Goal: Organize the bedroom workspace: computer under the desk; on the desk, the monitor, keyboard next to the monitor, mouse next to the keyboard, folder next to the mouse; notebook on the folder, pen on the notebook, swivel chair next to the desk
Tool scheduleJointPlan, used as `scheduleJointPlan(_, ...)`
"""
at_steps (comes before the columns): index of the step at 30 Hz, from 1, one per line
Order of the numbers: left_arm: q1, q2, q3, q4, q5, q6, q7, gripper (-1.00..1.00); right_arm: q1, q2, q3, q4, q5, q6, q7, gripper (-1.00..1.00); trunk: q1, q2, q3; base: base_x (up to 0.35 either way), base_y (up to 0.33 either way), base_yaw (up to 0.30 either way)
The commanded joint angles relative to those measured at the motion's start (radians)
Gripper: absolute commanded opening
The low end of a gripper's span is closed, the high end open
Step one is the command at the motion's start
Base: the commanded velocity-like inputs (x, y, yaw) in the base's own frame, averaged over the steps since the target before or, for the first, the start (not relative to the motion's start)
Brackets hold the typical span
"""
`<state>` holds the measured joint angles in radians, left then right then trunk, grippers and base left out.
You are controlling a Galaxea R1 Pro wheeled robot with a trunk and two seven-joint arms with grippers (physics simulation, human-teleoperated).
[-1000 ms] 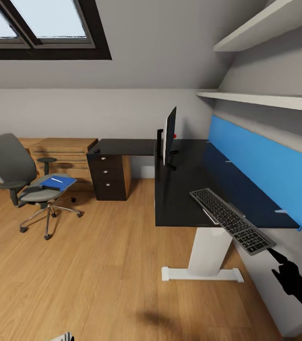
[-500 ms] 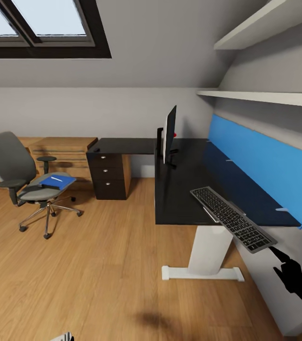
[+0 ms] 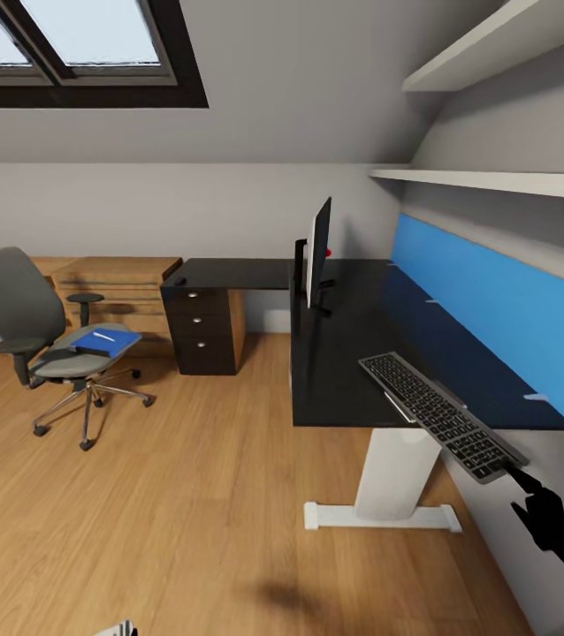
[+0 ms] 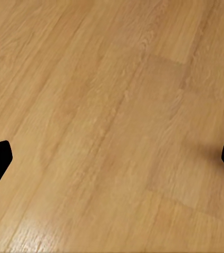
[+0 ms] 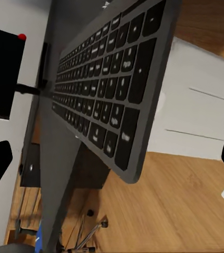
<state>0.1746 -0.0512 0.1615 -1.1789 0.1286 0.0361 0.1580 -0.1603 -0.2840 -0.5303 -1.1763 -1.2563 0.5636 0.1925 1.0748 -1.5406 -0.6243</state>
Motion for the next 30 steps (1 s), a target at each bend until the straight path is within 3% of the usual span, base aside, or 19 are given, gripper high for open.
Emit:
scheduleJointPlan(1,0.000,-0.001,0.000,-0.002,0.009,0.004,0.002,1.00,-0.001,-0.005,-0.002,0.018,-0.003,0.006,0.002,1.00,0.000,0.000,-0.001,0.051,0.002,0.000)
scheduleJointPlan(8,0.000,-0.001,0.000,-0.001,0.009,0.004,0.002,1.00,-0.001,-0.034,-0.002,0.076,-0.008,0.005,0.006,1.00,0.000,0.000,-0.001,0.129,0.001,0.000)
scheduleJointPlan(30,0.000,0.000,0.001,-0.001,0.010,0.004,0.002,1.00,-0.001,-0.038,0.000,0.090,-0.006,0.006,0.029,1.00,0.000,0.000,-0.001,0.133,0.026,0.000)
